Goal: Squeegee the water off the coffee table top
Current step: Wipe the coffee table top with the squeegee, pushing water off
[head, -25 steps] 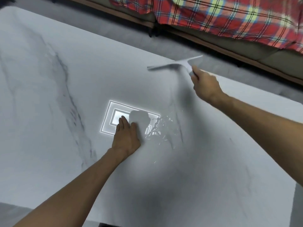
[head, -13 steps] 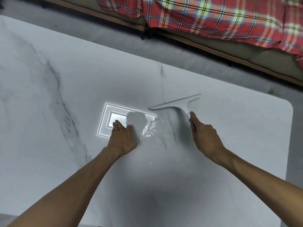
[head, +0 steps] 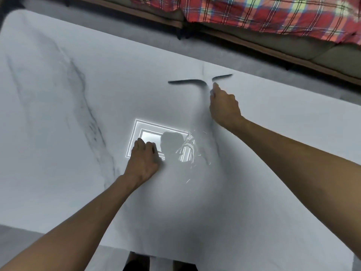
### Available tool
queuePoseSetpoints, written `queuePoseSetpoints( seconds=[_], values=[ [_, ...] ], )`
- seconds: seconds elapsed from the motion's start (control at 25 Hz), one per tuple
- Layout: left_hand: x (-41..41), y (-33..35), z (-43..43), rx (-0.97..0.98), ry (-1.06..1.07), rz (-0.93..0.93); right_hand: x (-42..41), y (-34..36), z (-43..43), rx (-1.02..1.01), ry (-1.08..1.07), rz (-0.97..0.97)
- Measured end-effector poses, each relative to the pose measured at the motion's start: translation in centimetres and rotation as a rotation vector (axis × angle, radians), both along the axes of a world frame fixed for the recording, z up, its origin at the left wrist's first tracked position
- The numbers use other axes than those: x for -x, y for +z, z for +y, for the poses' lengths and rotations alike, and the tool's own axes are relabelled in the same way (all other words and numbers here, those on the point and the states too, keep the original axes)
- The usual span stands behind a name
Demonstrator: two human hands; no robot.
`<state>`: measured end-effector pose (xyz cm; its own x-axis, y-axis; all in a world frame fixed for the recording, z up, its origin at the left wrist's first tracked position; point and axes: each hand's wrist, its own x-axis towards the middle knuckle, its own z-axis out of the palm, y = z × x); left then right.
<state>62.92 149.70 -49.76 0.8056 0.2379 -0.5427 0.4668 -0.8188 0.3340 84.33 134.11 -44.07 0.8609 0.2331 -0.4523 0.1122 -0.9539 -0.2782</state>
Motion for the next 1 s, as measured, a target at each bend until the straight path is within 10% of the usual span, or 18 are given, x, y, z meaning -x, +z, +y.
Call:
queuePoseSetpoints(
  seconds=[0.28,0.8,1.0],
  values=[
    [2.3,1.7,-3.0,0.021,-0.021,0.127,9.8,1.6,-11.7,0.036,0.264,0.075],
    [3.4,3.9,-4.3,0.113,0.146,0.065,9.6,7.1,-21.9,0.108,0.120,0.041],
    [5.1,4.0,-2.1,0.077,0.415,0.006,12.2,5.6,-14.0,-0.012,0.638,0.040]
  ],
)
